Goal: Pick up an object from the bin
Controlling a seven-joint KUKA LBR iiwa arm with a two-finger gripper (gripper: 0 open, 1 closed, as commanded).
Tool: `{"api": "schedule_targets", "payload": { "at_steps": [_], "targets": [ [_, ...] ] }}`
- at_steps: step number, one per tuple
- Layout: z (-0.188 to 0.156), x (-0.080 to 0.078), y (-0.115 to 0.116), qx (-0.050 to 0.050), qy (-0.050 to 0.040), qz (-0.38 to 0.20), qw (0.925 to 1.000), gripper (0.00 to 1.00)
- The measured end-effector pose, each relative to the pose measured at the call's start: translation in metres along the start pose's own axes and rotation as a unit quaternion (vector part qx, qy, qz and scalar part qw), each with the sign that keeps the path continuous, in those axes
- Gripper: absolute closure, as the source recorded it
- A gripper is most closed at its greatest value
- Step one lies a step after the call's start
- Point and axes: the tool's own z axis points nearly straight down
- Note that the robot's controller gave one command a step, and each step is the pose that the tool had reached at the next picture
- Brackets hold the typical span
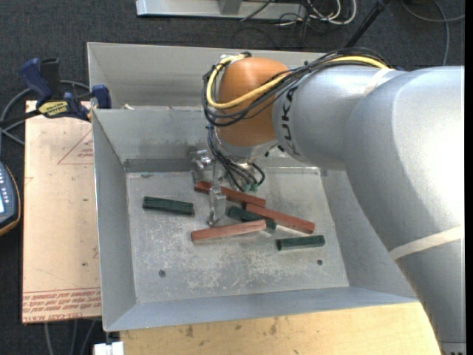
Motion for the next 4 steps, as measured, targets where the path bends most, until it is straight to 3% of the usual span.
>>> {"api": "schedule_targets", "payload": {
  "at_steps": [1,2,3,4],
  "targets": [
    [-0.005,0.017,-0.046,0.001,0.0011,0.037,0.9993,0.0],
    [-0.006,0.016,-0.044,0.0,0.0002,0.035,0.9994,1.0],
    [-0.088,0.043,0.005,-0.001,-0.0025,0.018,0.9998,1.0],
    [-0.082,0.044,0.002,0.0,0.0008,0.021,0.9998,0.0]
  ]
}}
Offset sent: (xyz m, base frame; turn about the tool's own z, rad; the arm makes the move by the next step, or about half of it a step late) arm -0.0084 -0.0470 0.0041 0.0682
